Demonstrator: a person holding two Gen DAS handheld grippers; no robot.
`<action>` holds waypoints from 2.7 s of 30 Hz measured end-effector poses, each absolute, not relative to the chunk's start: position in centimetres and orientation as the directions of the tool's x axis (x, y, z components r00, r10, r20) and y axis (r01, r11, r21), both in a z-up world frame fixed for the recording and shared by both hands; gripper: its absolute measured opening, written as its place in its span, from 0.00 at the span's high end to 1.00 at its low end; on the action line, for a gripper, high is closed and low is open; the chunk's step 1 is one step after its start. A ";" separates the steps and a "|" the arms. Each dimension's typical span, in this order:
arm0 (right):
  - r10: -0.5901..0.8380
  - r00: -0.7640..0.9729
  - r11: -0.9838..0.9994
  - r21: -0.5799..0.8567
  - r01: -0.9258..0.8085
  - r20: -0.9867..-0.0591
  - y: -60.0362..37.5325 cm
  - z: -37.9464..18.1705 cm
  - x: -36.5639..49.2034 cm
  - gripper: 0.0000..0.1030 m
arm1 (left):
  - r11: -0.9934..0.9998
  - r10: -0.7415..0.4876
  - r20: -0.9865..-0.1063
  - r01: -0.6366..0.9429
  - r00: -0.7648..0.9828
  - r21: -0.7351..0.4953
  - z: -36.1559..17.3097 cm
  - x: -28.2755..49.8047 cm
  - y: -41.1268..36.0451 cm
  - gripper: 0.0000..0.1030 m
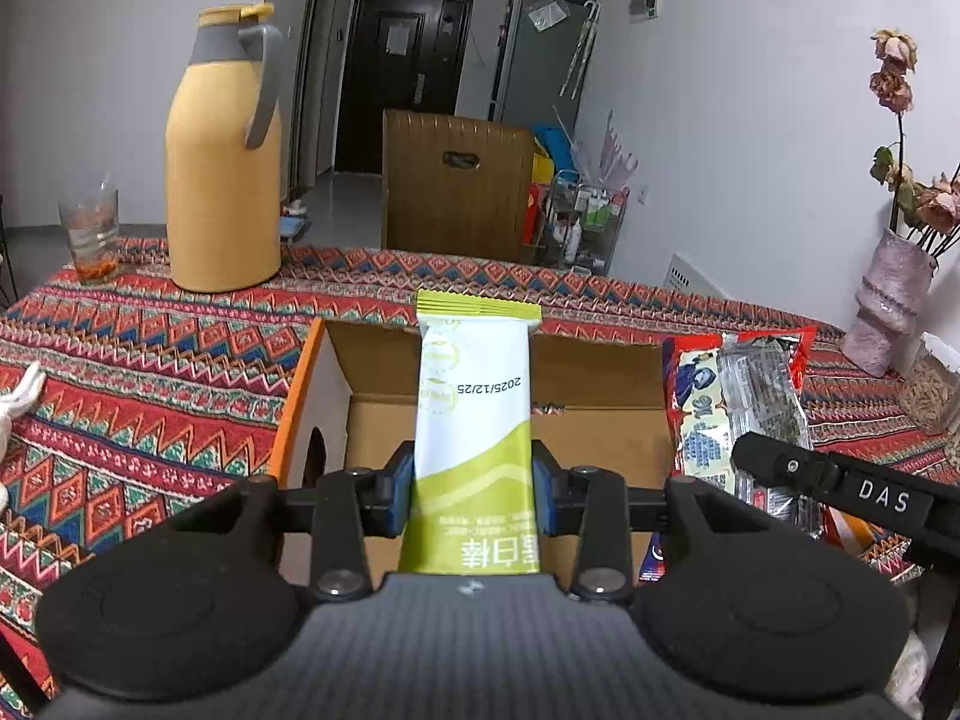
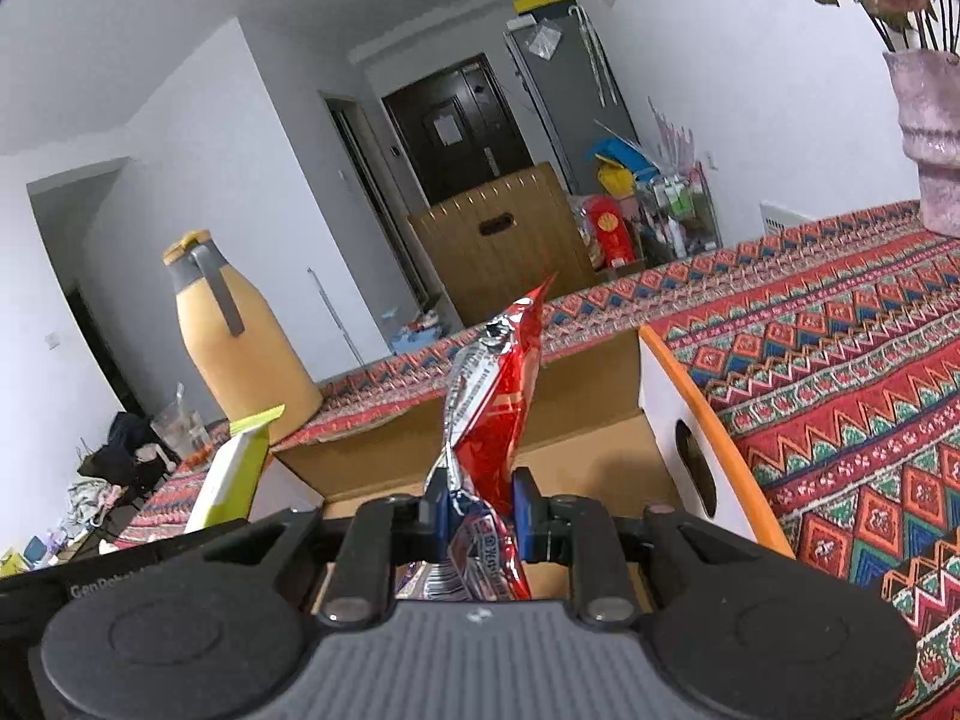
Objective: Organize snacks
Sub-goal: 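Carry both packets into the cardboard box and open both grippers, then withdraw both tools from the box back toward the snack pile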
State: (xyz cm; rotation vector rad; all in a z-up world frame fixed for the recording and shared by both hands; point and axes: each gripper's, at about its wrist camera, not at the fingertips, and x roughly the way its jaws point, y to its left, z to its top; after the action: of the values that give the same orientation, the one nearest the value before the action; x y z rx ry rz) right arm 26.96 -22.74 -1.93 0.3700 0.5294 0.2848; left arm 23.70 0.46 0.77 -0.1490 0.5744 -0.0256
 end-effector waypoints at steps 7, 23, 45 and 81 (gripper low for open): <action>0.338 0.827 0.909 0.385 -0.162 -0.449 -22.2 -2.0 26.3 0.77 | 0.986 -0.082 -0.530 -0.010 0.844 -0.169 0.8 23.3 0.9 0.44; 0.280 0.875 0.924 0.358 -0.135 -0.394 -22.8 -1.0 24.6 0.00 | 0.984 -0.045 -0.482 -0.046 0.875 -0.174 1.7 21.8 1.2 0.00; 0.267 0.918 0.941 0.286 -0.182 -0.295 -22.2 3.2 20.3 0.00 | 0.987 0.030 -0.430 -0.096 0.902 -0.131 5.4 17.7 2.0 0.00; 0.124 0.897 0.991 0.101 -0.089 -0.423 -27.3 -4.6 7.1 0.00 | 0.995 0.025 -0.433 -0.064 0.901 -0.074 1.1 5.9 4.6 0.00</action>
State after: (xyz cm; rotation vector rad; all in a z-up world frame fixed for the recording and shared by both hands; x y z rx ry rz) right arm 7.06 -27.35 -4.59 0.0799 0.4435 0.1106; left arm 5.86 4.58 1.12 -0.0870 0.4465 0.0461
